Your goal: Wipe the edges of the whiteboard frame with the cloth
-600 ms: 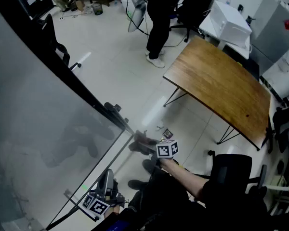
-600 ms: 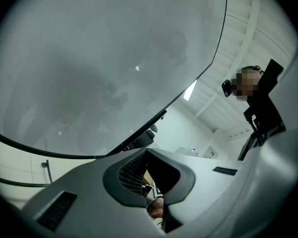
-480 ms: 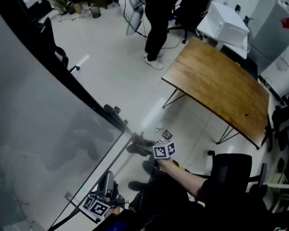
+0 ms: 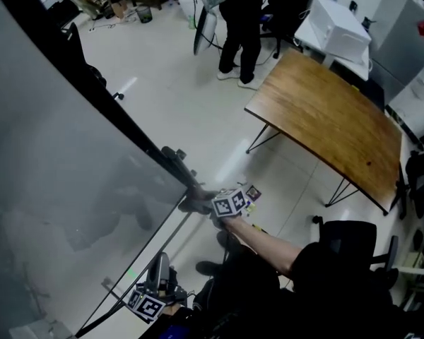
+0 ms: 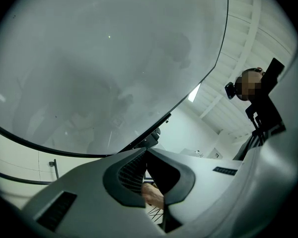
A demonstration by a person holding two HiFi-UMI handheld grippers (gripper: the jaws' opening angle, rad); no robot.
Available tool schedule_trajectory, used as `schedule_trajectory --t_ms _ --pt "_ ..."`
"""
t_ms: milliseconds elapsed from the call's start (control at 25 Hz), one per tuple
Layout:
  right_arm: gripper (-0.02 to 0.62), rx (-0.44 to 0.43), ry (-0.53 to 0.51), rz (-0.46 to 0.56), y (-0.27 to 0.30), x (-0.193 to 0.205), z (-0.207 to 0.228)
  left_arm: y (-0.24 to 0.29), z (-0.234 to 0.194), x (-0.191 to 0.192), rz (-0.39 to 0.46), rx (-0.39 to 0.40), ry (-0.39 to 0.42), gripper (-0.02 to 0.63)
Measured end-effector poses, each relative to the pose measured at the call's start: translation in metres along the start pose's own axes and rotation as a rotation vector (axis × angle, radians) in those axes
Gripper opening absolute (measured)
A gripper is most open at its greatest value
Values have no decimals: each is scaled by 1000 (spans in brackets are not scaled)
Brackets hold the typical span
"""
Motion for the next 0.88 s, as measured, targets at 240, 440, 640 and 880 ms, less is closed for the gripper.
schedule_trajectory --t_ms 240,440,640,880 --pt "141 -25 -45 1 9 -10 -2 -14 -9 5 -15 -59 8 -9" --pt "140 -31 -60 -13 11 -12 -1 -7 2 3 18 -11 -17 -9" --pt "140 -42 -57 -13 14 -9 1 -4 4 4 32 -4 -20 -9" --pt "140 -58 -73 -35 14 -11 -3 -2 9 4 54 -14 -13 -9"
Point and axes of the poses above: the fingertips, and each gripper's own axes: y forward along the fingers, z to its right, x out of its underside, the point moved 6 cm from there along -y, backward along the fingers, and after that the axes turned 6 degrees about y, right-handed, at the moved point
